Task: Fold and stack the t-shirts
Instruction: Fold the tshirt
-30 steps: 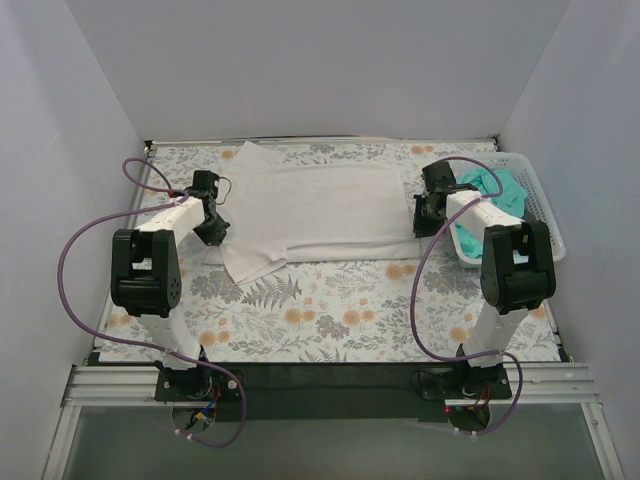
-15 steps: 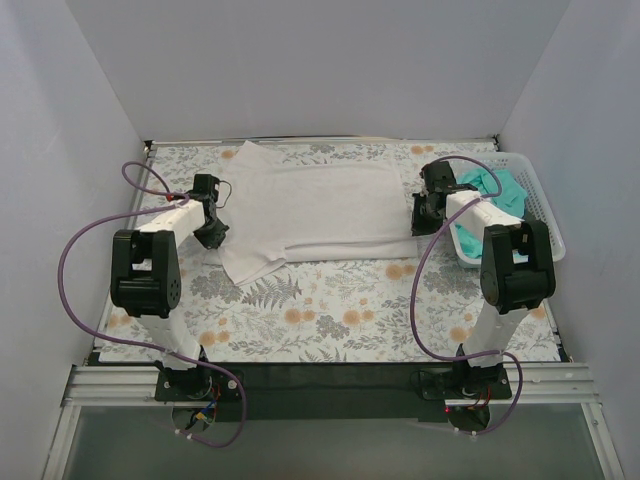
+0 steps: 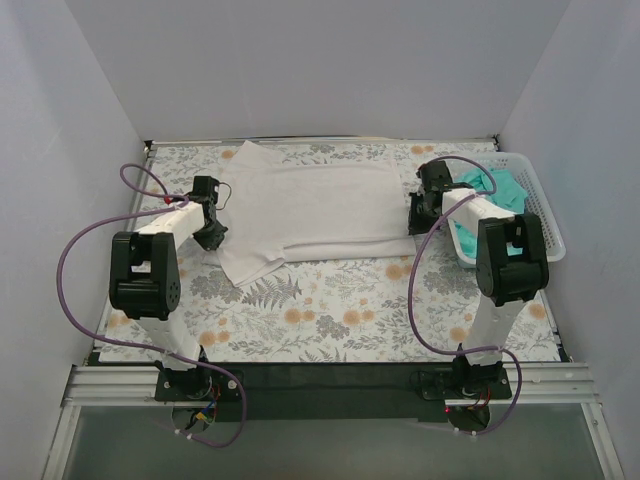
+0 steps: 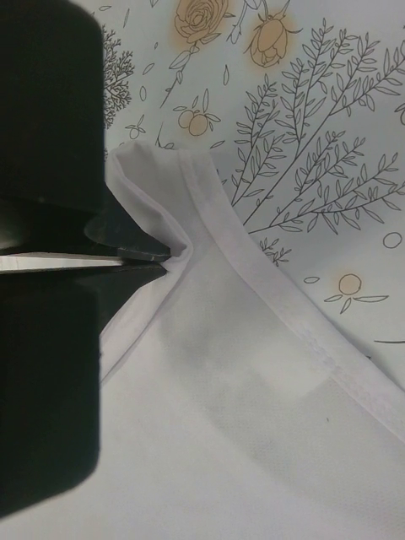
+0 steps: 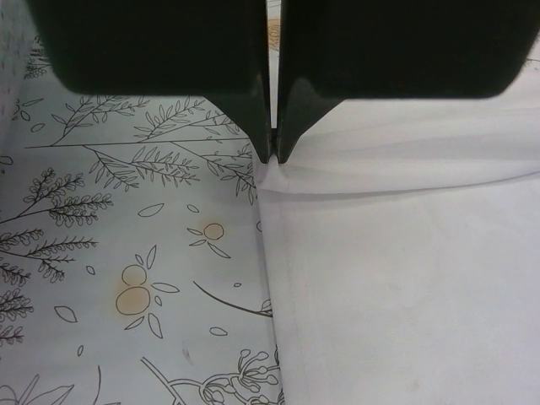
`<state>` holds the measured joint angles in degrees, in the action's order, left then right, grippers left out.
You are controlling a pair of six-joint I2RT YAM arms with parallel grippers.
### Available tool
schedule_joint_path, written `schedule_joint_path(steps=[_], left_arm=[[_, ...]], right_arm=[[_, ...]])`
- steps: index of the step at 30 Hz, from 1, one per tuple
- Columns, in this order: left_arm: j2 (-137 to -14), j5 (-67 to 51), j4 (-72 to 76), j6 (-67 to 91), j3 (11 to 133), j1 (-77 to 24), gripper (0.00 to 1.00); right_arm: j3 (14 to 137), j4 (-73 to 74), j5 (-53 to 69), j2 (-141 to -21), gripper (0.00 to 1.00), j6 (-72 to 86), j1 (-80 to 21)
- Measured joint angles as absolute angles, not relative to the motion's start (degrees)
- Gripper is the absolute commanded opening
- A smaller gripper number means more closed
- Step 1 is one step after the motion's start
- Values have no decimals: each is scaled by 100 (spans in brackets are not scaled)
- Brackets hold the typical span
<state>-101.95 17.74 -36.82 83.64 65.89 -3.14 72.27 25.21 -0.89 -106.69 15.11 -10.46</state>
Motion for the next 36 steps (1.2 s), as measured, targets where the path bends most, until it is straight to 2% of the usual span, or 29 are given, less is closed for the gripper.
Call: schedule_joint_path(steps=[7, 9, 12, 13, 14, 15, 17, 18, 21, 25, 30, 36], left_arm=[[-10092, 1846, -3680, 8405, 6475, -314, 0], [-10090, 1848, -3680, 8416, 6460, -314, 8], [-10071, 1839, -3682, 8429, 6449, -314, 28], [-10044, 1831, -3684, 8414, 6449, -314, 32], [-9994, 1820, -3686, 8416, 6449, -311, 36], [-9913, 1796, -3684, 8407, 6449, -311, 44], [-9721, 1750, -3688, 8372, 6449, -311, 52], [-9579, 1721, -3686, 8355, 6449, -311, 59], [-9070, 1634, -3682, 8289, 6407, -311, 71], [-8219, 1496, -3741, 8228, 6062, -311, 73], [-7321, 1155, -3966, 8215, 5210, -421, 73], [-7057, 768, -4128, 8344, 4252, -718, 64]], right_arm=[[7234, 2471, -64, -10746, 2, 1509, -1046], [7264, 2460, -3, -10777, 7, 1503, -1046], [7328, 2427, 78, -10807, 24, 1483, -1046], [7354, 2421, 106, -10805, 32, 1468, -1046], [7382, 2418, 128, -10805, 36, 1466, -1048], [7411, 2399, 150, -10798, 43, 1424, -1057], [7426, 2379, 174, -10731, 48, 1363, -1096], [7426, 2383, 185, -10683, 52, 1332, -1111], [7426, 2383, 213, -10401, 55, 1284, -1249], [7395, 2342, 405, -9904, 56, 1201, -1627], [7063, 1940, 902, -9502, 47, 1194, -2394], [6772, 1341, 1634, -9690, 40, 1422, -3251]])
